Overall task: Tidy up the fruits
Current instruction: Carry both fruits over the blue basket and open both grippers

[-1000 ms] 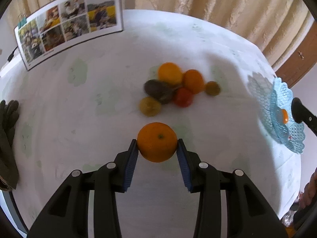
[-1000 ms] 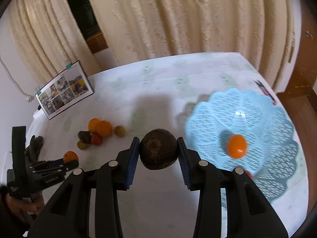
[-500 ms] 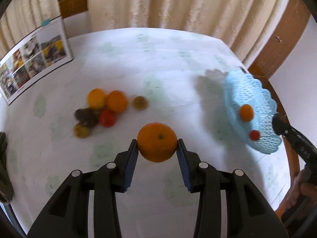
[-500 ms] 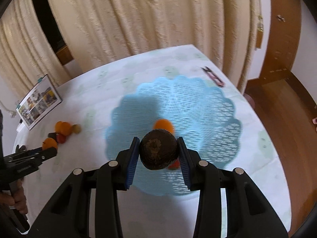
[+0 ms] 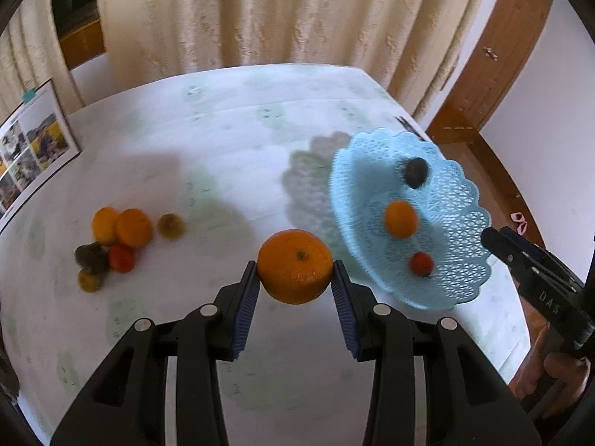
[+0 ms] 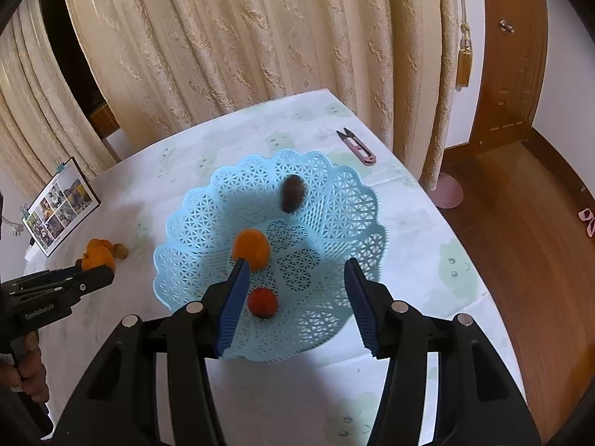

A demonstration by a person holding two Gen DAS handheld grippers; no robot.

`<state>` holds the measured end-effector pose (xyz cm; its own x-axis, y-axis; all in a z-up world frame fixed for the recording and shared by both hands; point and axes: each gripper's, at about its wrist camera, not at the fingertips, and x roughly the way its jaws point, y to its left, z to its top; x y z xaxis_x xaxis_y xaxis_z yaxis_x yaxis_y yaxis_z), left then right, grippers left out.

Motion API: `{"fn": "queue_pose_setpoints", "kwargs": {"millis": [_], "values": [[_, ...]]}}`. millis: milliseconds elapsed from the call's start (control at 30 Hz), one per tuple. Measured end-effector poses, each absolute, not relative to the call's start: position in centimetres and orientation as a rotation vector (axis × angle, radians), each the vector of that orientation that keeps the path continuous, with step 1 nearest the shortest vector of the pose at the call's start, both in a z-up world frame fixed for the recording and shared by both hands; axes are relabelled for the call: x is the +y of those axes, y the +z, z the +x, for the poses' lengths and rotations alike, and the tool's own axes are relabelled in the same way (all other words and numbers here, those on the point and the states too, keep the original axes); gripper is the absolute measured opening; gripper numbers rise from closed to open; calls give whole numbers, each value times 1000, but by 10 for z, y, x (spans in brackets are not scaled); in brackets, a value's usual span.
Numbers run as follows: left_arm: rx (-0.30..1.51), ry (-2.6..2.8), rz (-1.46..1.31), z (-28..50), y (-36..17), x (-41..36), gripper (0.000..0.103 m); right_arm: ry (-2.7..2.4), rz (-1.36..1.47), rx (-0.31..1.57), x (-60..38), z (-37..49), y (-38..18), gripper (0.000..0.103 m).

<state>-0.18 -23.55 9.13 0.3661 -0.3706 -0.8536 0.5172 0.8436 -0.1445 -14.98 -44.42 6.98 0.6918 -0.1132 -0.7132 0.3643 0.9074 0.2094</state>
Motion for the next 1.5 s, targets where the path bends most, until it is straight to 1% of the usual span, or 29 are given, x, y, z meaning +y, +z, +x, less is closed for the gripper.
{"fn": "queue_pose_setpoints", "kwargs": {"millis": [533, 567, 600, 667, 833, 1100, 1500], "values": [[1047, -699, 189, -16, 92, -301, 41, -297, 342, 752, -446, -172, 73, 54], [1047, -703, 188, -16, 92, -302, 44, -298, 344, 752, -446, -173, 73, 54], [1046, -707, 186, -17, 94, -304, 54, -298, 345, 752, -447, -174, 73, 54], [1022, -698, 179, -17, 98, -304, 64, -300, 348, 749, -448, -173, 72, 54], [1021, -663, 170, -11, 100, -292, 65, -291, 353, 735, -444, -170, 74, 60], [1032, -577, 138, 3, 97, -254, 64, -227, 337, 735, -419, -150, 75, 60], [1044, -401, 65, 38, 92, -164, 65, -90, 283, 758, -357, -112, 78, 61]]}}
